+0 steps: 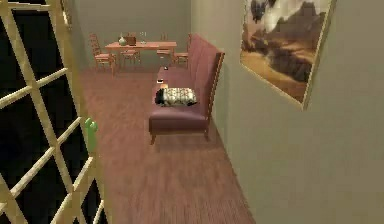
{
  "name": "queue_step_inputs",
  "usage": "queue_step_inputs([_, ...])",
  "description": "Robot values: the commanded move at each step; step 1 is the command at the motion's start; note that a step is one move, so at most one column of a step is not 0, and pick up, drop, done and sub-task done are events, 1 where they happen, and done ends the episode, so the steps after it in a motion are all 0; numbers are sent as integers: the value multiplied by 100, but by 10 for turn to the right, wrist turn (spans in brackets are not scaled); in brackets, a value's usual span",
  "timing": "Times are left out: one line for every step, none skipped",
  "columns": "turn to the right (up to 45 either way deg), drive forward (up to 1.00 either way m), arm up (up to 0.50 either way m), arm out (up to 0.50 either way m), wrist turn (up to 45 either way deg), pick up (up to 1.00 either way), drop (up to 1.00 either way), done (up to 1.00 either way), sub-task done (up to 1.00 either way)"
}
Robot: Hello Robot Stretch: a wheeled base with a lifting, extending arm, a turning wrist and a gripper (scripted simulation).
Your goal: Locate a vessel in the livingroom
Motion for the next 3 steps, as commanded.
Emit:
queue_step_inputs([0, 75, 0, 0, 0, 0, 0, 0, 0])
queue_step_inputs([-180, 0, 0, 0, 0, 0, 0, 0, 0])
queue_step_inputs([-30, 0, 0, 0, 0, 0, 0, 0, 0])
